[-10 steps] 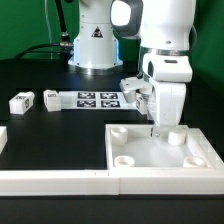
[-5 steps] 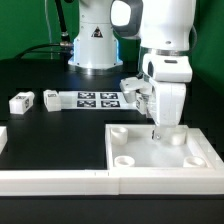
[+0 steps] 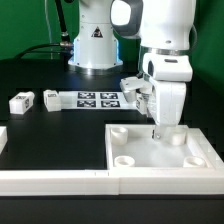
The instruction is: Assemble square table
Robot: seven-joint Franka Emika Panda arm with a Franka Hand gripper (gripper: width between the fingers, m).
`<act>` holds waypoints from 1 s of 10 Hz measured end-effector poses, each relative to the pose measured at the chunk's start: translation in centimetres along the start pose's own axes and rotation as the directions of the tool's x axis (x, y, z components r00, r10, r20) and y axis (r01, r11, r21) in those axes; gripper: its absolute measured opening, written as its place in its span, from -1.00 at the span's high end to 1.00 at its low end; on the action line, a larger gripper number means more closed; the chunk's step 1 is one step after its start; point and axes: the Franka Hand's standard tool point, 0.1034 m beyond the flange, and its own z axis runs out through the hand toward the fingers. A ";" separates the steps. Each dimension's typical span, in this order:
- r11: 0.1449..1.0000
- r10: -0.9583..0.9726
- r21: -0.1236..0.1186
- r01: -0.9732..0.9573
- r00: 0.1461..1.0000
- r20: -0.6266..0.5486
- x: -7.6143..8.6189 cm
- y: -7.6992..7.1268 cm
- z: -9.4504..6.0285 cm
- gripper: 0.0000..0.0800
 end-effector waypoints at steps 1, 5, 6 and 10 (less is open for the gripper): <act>0.998 0.062 -0.005 -0.062 0.998 0.012 0.5 -0.2 -2.2 -0.62; 0.912 0.409 0.001 -0.410 0.911 0.046 3.3 -0.6 -6.9 -0.62; 0.900 0.436 -0.002 -0.437 0.899 0.041 3.4 -0.6 -6.8 -0.62; 0.608 0.793 0.013 -0.794 0.608 0.034 3.8 -2.4 -6.3 -0.62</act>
Offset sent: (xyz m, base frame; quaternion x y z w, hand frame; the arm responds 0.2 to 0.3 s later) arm -0.0260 0.0328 0.0354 0.0552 -0.0519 0.3045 0.9495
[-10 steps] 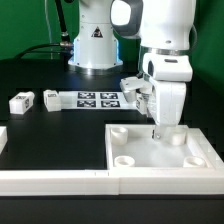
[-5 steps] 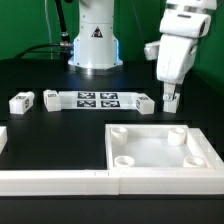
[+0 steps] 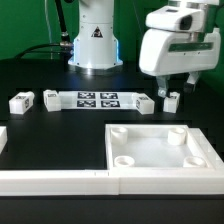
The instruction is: Assemble square table
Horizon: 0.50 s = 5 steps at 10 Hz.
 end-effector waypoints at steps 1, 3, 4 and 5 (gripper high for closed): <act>0.988 0.156 0.013 -0.156 0.988 0.015 -1.1 -0.9 0.0 -0.62; 0.922 0.385 0.025 -0.386 0.921 0.057 -1.7 -2.1 0.0 -0.62; 0.866 0.496 0.034 -0.499 0.865 0.078 -1.6 -2.4 -0.1 -0.62; 0.840 0.538 0.051 -0.540 0.841 0.058 -1.2 -2.1 0.0 -0.62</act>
Offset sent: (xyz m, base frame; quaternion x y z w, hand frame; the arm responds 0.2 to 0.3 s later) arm -0.0058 0.0085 0.0020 0.0203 -0.0646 0.3130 0.9473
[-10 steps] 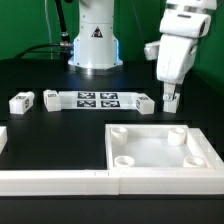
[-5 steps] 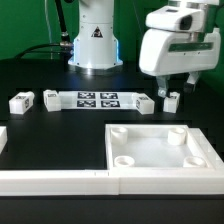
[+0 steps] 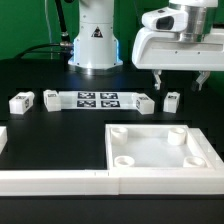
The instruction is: Assemble square table
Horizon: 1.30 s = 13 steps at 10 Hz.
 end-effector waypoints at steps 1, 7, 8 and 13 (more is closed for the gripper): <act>0.999 0.050 0.001 -0.050 0.999 0.002 -0.1 -0.1 0.0 -0.62; 0.913 0.396 0.058 -0.405 0.910 0.121 -2.4 -0.2 1.2 -0.62; 0.917 0.386 0.056 -0.396 0.913 0.131 -2.5 -0.2 1.2 -0.62; 0.913 0.349 0.027 -0.407 0.816 0.461 -4.4 0.0 1.6 -0.62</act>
Offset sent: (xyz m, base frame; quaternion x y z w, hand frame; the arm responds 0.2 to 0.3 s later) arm -0.0277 0.0058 -0.0001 0.0462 -0.0707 0.3118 0.9464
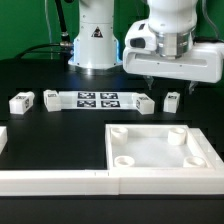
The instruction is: Assemble square table
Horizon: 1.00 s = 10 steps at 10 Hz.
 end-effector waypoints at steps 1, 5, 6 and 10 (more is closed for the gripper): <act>1.000 0.003 -0.010 -0.002 0.998 0.055 -0.1 0.1 -0.1 -0.62; 0.998 0.035 -0.051 -0.022 0.957 0.287 0.2 1.5 0.7 -0.62; 0.998 0.049 -0.051 -0.037 0.961 0.273 -0.1 1.0 1.4 -0.62; 0.997 0.042 -0.066 -0.024 0.961 0.274 -1.1 0.1 1.9 -0.62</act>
Offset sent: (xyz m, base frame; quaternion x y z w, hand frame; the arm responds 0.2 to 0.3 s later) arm 0.0000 0.0000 0.0000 0.0000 -0.1938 0.0000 0.9810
